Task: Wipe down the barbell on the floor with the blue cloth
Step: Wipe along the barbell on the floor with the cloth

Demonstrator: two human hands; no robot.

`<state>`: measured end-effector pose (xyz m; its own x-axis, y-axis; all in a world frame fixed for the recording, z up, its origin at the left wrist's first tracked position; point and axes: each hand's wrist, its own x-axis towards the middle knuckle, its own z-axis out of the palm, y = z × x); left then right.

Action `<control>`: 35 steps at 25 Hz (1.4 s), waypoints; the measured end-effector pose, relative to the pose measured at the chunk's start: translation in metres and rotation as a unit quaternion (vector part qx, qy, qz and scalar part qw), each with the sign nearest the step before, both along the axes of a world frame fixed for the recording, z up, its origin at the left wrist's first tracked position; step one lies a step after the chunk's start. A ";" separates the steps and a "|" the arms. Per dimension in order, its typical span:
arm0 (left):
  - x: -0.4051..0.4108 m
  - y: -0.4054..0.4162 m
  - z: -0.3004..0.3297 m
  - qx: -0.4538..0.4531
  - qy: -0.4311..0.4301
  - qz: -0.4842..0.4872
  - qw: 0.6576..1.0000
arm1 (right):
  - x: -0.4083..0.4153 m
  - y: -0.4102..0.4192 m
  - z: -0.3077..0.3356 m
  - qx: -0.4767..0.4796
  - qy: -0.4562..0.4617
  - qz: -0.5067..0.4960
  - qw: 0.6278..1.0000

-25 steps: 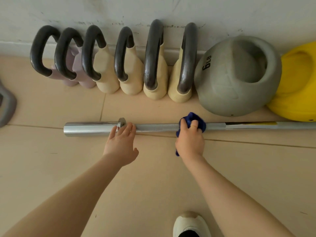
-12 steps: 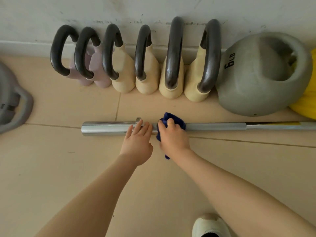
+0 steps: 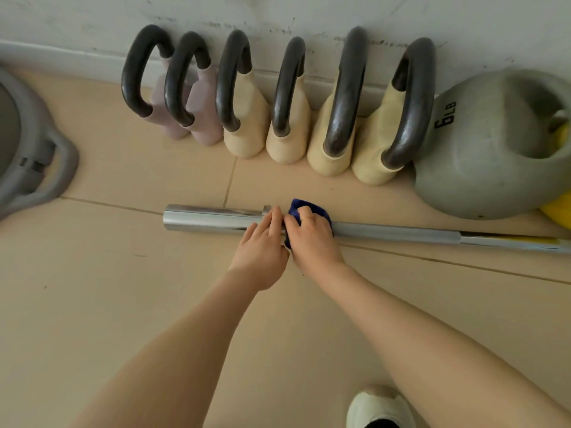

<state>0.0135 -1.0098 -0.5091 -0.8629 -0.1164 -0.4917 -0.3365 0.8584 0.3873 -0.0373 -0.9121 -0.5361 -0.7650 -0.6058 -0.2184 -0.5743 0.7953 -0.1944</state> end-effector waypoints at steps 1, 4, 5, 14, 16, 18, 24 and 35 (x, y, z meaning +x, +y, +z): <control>0.001 -0.001 -0.001 0.004 -0.003 0.002 1.000 | -0.005 0.005 0.003 0.004 -0.011 0.055 0.998; 0.001 -0.002 0.001 0.010 0.002 0.006 1.000 | -0.025 0.050 0.007 0.020 0.064 0.124 0.990; 0.000 -0.001 0.002 0.014 -0.004 0.014 1.000 | -0.029 0.069 0.003 0.038 0.085 0.080 0.992; -0.010 0.011 0.008 -0.096 -0.051 -0.023 0.994 | -0.021 0.054 0.008 0.018 0.027 0.035 0.999; -0.014 0.016 0.006 -0.108 -0.062 -0.008 0.992 | -0.034 0.115 0.005 0.034 0.055 -0.079 0.995; -0.018 0.023 0.004 -0.130 -0.076 -0.008 0.989 | -0.034 0.146 0.002 0.058 0.057 -0.187 0.979; -0.034 0.063 0.006 -0.193 0.002 -0.076 0.978 | -0.024 0.127 -0.010 -0.043 0.043 -0.052 0.997; -0.044 0.066 -0.011 -0.127 0.014 -0.090 0.988 | -0.027 0.190 -0.014 -0.023 0.068 -0.099 0.992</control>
<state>-0.0305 -0.9441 -0.5201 -0.8938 -0.0768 -0.4419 -0.1618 0.9741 0.1580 -0.0641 -0.7225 -0.5499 -0.8909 -0.4470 -0.0805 -0.4303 0.8874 -0.1653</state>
